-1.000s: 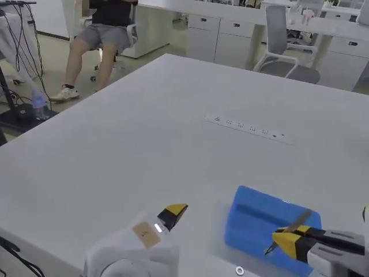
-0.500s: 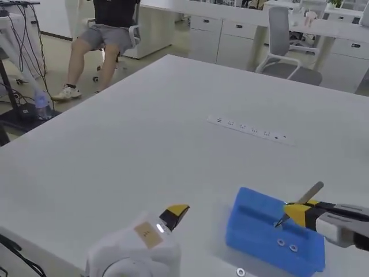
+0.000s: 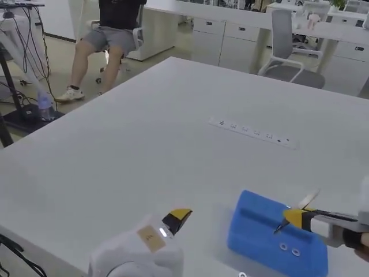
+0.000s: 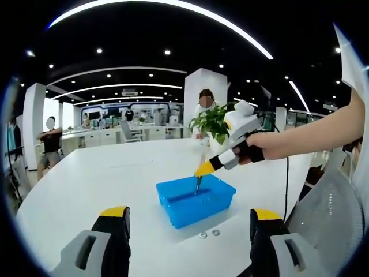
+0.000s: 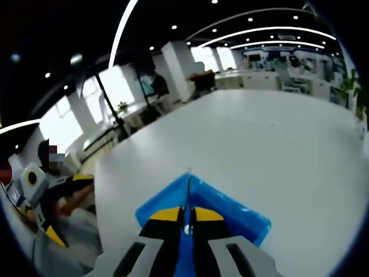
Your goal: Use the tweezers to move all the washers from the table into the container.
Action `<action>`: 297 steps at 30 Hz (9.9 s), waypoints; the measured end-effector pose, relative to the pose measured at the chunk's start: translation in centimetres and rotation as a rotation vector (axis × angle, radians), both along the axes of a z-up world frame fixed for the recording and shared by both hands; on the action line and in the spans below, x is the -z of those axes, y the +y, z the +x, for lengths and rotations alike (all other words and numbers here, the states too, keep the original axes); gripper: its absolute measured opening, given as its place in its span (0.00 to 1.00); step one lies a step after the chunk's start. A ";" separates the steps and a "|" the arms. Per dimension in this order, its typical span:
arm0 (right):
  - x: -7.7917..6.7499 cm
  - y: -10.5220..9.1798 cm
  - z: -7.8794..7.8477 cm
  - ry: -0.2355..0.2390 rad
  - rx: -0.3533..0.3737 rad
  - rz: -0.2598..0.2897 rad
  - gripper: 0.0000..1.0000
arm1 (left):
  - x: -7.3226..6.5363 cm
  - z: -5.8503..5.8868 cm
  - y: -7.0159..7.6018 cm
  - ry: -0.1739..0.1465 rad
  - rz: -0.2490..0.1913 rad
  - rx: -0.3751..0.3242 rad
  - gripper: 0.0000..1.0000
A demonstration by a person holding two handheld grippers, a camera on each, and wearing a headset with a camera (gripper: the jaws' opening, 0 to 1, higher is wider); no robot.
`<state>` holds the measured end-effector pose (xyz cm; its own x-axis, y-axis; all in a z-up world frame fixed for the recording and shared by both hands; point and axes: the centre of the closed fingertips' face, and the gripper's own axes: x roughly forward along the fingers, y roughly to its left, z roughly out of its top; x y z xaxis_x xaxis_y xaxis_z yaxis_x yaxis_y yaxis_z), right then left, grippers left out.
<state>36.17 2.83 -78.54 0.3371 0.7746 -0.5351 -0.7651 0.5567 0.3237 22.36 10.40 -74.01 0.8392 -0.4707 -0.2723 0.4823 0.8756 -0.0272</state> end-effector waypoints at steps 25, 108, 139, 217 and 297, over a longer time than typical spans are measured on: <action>3.1 0.0 0.3 0.031 0.012 -0.058 0.03 | 0.1 0.0 -0.1 0.005 0.004 0.001 0.86; 3.2 2.0 -11.0 -0.091 -0.266 -0.118 0.04 | 0.5 -0.2 -0.2 0.015 0.021 0.022 0.84; 1.2 1.3 -12.0 -0.253 -0.277 -0.149 0.03 | 0.6 -0.2 -0.2 0.019 0.026 0.021 0.84; 1.1 2.5 -0.2 -0.016 -0.049 -0.019 0.03 | 0.7 -0.2 -0.2 0.029 0.026 0.021 0.82; -3.4 4.7 -7.8 -0.080 -0.169 0.161 0.04 | 1.1 -0.4 -0.5 0.045 0.040 0.040 0.81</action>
<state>28.35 7.50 -75.16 0.2321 0.8966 -0.3771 -0.8696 0.3649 0.3327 21.97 9.92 -75.11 0.8064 -0.4918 -0.3283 0.5162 0.8563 -0.0146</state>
